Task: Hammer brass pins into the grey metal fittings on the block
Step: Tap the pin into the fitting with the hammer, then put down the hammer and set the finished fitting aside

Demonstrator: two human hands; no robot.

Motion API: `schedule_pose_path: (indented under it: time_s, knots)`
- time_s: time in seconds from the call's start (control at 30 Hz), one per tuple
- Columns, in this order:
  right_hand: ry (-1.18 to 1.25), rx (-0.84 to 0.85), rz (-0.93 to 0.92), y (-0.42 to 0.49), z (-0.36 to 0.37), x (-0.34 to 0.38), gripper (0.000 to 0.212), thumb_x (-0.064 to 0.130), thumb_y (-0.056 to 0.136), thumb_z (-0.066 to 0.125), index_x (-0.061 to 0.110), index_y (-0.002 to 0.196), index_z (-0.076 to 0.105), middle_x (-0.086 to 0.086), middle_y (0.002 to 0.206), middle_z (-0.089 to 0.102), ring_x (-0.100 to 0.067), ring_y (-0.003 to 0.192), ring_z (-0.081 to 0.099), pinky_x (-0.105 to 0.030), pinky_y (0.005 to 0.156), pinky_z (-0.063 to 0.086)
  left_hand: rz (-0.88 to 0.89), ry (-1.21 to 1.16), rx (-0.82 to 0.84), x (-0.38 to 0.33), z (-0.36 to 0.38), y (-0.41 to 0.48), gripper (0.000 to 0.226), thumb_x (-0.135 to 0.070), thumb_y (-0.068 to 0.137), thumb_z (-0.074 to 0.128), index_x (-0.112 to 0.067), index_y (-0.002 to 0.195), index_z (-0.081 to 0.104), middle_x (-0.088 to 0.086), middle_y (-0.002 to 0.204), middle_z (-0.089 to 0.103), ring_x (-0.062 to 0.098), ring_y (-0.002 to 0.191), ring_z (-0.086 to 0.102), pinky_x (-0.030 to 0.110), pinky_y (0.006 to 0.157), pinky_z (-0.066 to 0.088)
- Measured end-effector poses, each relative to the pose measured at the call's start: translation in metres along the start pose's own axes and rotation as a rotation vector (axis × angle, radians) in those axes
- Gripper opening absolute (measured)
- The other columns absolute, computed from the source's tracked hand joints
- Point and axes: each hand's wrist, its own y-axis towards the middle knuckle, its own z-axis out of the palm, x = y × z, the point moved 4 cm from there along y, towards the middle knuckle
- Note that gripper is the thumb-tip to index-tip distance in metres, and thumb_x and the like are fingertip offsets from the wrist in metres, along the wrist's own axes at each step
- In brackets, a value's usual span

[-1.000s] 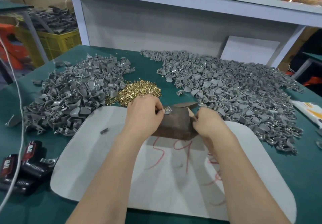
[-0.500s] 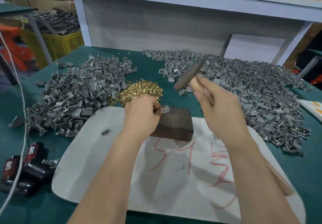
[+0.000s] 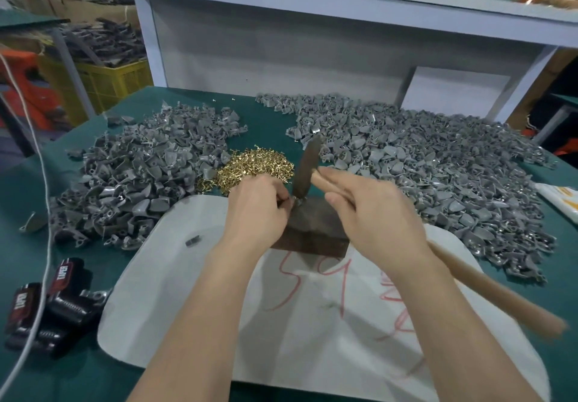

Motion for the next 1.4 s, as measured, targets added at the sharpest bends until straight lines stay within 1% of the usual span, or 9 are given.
schedule_pose_path:
  time_s: [0.13,0.27,0.4,0.53,0.73,0.87,1.13,1.3,1.4]
  knots:
    - [0.270,-0.239,0.004,0.004,-0.016,-0.002,0.038,0.029,0.097,0.049,0.036,0.134,0.050,0.011,0.125,0.062,-0.012,0.109,0.062,-0.032,0.096,0.048,0.012,0.000,-0.001,0.000,0.001,0.002,0.010,-0.018,0.084,0.069,-0.013,0.079,0.076,0.005,0.081,0.071,0.030,0.084,0.063,0.041,0.078,0.052]
    - [-0.009,0.017,0.005,-0.003,0.003,0.000,0.038,0.034,0.095,0.049,0.047,0.130,0.048,0.012,0.117,0.066,-0.019,0.102,0.062,-0.030,0.083,0.048,0.005,-0.004,-0.004,0.001,0.000,0.001,0.009,-0.019,0.084,0.068,-0.012,0.083,0.074,0.006,0.090,0.070,0.032,0.093,0.059,0.043,0.082,0.049]
    - [0.244,-0.283,0.009,0.003,-0.014,-0.004,0.036,0.026,0.096,0.051,0.033,0.131,0.054,0.028,0.115,0.054,0.002,0.099,0.058,-0.009,0.090,0.039,0.028,0.007,-0.002,0.001,0.001,0.002,0.011,-0.017,0.085,0.067,-0.010,0.079,0.075,0.007,0.083,0.071,0.033,0.088,0.062,0.042,0.078,0.052]
    - [0.022,0.086,0.001,-0.001,0.011,0.000,0.038,0.032,0.096,0.049,0.043,0.132,0.047,0.004,0.115,0.067,-0.023,0.102,0.062,-0.033,0.086,0.050,-0.003,0.002,-0.006,0.003,0.000,0.003,0.010,-0.019,0.084,0.068,-0.012,0.082,0.074,0.006,0.088,0.070,0.031,0.090,0.061,0.041,0.079,0.050]
    - [0.185,0.005,0.275,0.028,0.010,-0.040,0.032,0.029,0.098,0.045,0.021,0.128,0.054,-0.007,0.117,0.065,-0.029,0.106,0.058,-0.026,0.082,0.039,-0.038,0.020,-0.006,0.003,-0.001,0.002,0.009,-0.025,0.086,0.068,-0.019,0.084,0.074,-0.002,0.089,0.071,0.022,0.089,0.062,0.038,0.082,0.051]
    - [0.193,0.218,0.461,0.030,0.032,-0.065,0.030,0.041,0.097,0.045,0.016,0.101,0.061,-0.005,0.081,0.064,-0.030,0.079,0.063,-0.037,0.073,0.051,-0.041,0.031,0.012,0.001,-0.001,0.001,0.008,-0.026,0.088,0.065,-0.021,0.087,0.072,-0.003,0.093,0.070,0.022,0.095,0.061,0.040,0.087,0.050]
    - [0.068,0.166,0.341,0.030,0.020,-0.058,0.021,0.028,0.094,0.054,0.017,0.101,0.071,-0.003,0.105,0.068,-0.020,0.094,0.060,-0.025,0.081,0.043,-0.005,-0.153,0.021,-0.004,0.001,0.000,0.006,-0.019,0.089,0.061,-0.023,0.087,0.065,-0.007,0.088,0.065,0.017,0.089,0.060,0.039,0.088,0.049]
    - [0.560,0.347,0.112,0.034,0.010,-0.015,0.007,0.022,0.091,0.060,0.025,0.088,0.065,0.007,0.071,0.069,-0.003,0.058,0.062,-0.018,0.058,0.052,0.083,-0.276,0.012,-0.015,0.005,0.000,0.008,-0.013,0.087,0.064,-0.018,0.092,0.067,-0.008,0.083,0.064,0.010,0.081,0.060,0.018,0.078,0.048]
    - [0.530,0.134,0.244,0.050,0.008,-0.026,0.012,0.011,0.093,0.056,0.016,0.085,0.064,0.003,0.068,0.066,-0.005,0.056,0.060,-0.021,0.062,0.053,0.029,-0.353,-0.070,-0.011,0.000,0.002,0.013,-0.012,0.089,0.061,-0.018,0.101,0.065,-0.009,0.089,0.063,0.000,0.079,0.056,-0.001,0.071,0.038]
